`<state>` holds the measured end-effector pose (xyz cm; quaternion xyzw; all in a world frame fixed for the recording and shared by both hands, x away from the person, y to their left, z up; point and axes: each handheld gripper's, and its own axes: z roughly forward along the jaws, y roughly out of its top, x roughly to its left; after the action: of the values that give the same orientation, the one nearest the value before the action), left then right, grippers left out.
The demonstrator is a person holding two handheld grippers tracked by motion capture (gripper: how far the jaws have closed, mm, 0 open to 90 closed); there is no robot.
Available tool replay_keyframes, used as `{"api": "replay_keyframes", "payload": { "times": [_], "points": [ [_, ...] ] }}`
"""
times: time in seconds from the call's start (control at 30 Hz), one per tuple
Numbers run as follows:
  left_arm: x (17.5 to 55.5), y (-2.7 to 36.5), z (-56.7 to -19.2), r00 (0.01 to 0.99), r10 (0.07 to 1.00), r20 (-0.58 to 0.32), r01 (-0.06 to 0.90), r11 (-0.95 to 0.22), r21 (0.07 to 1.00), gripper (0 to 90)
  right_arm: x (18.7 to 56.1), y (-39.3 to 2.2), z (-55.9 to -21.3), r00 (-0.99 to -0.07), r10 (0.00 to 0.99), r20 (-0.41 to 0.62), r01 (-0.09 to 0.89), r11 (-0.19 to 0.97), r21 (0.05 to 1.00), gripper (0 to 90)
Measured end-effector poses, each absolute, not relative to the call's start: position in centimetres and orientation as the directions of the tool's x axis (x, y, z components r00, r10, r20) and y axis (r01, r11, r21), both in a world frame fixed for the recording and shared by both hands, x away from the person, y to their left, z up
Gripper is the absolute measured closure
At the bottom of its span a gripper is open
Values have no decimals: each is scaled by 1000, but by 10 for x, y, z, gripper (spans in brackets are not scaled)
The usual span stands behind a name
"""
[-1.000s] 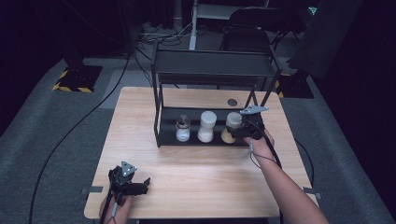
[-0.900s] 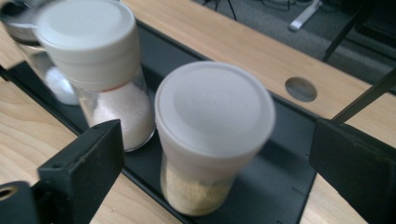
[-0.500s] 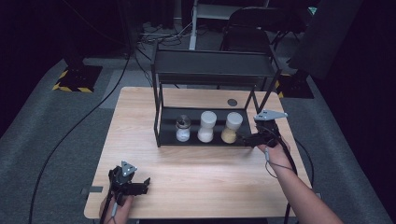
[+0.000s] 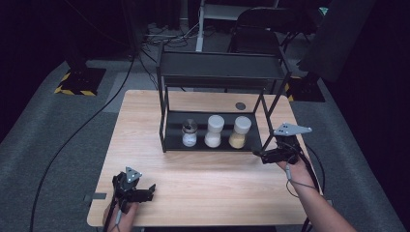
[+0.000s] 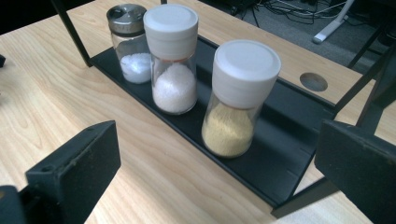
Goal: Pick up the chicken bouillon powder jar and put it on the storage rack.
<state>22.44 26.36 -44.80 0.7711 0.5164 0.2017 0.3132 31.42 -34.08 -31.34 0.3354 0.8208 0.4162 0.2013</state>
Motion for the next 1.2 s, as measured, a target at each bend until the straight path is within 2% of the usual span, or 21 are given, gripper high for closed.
{"api": "replay_keyframes", "payload": {
  "times": [0.33, 0.5, 1.2],
  "points": [
    [224, 264, -448, 386, 923, -12, 670, -271, 691, 2, 293, -355, -328, -693, 720, -41, 388, 420, 820, 5],
    [224, 264, -448, 385, 923, -13, 670, -270, 691, 2, 282, -360, -338, -679, 731, -68, 372, 423, 826, 11],
    [224, 264, -448, 386, 922, -12, 670, -271, 691, 2, 269, -378, -378, -656, 753, -48, 429, 425, 797, 20]
  ]
}}
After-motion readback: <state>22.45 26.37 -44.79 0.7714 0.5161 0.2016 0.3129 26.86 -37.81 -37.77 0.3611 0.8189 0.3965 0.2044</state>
